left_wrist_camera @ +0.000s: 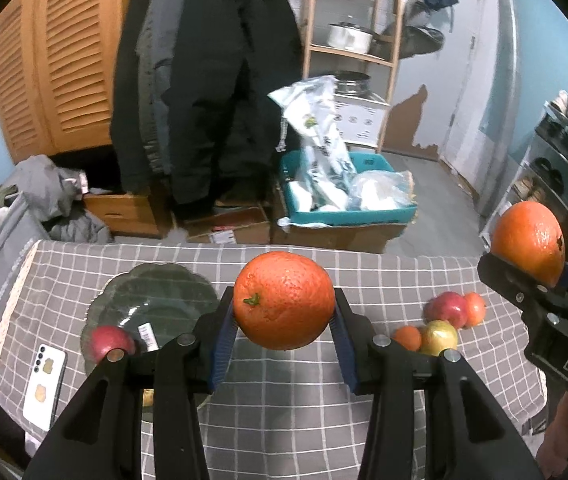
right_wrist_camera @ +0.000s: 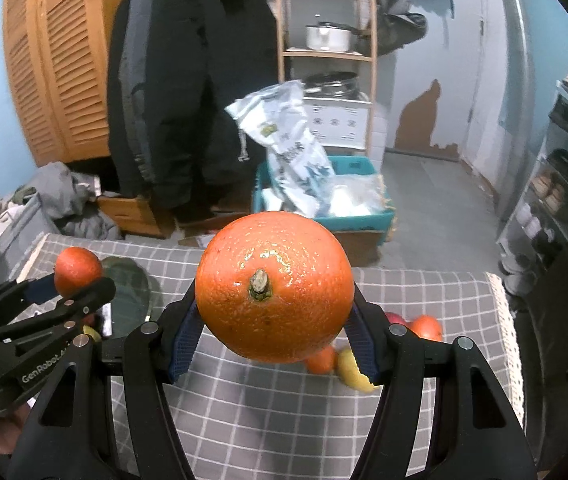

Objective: Organize fruits
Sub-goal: 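Carry both held oranges over to the green glass bowl, then lower the orange into the bowl and open the left tool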

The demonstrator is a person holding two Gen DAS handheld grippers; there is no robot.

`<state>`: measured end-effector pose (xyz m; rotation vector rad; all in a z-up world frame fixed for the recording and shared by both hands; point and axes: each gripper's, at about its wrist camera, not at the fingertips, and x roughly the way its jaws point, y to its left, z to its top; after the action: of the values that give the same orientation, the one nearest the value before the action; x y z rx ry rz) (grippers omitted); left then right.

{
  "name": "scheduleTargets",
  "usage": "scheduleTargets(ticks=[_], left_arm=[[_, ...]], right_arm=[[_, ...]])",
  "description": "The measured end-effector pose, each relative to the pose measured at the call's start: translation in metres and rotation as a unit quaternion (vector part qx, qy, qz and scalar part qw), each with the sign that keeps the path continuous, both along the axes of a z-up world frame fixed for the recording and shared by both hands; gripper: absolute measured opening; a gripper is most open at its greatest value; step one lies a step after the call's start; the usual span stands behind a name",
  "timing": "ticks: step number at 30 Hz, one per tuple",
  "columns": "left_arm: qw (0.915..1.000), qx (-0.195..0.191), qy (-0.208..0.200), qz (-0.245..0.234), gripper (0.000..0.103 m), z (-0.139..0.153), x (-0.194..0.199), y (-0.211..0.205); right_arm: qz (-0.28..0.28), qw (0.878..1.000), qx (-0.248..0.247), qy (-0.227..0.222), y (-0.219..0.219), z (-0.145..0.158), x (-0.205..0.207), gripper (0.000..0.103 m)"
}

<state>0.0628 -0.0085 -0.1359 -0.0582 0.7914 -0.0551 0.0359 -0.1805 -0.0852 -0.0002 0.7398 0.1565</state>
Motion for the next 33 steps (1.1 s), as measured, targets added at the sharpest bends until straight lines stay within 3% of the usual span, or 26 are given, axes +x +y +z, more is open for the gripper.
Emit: scheduleTargets(ticks=[12,23,33], left_arm=[[0.9982,-0.007,0.015,0.057,0.045,-0.012,0.008,0.061],[0.9913,0.003,0.049,0.122,0.045,-0.045,0.019,0.125],[0.9876,0.006,0.082,0.134,0.045,-0.072,0.025,0.151]], right_arm=[[0.053,0.998,0.017,0.014,0.068,-0.005,0.03,0.064],[0.106,0.994,0.004,0.042,0.131,-0.03,0.053,0.064],[0.135,0.988,0.008,0.076,0.169,-0.051,0.066,0.064]])
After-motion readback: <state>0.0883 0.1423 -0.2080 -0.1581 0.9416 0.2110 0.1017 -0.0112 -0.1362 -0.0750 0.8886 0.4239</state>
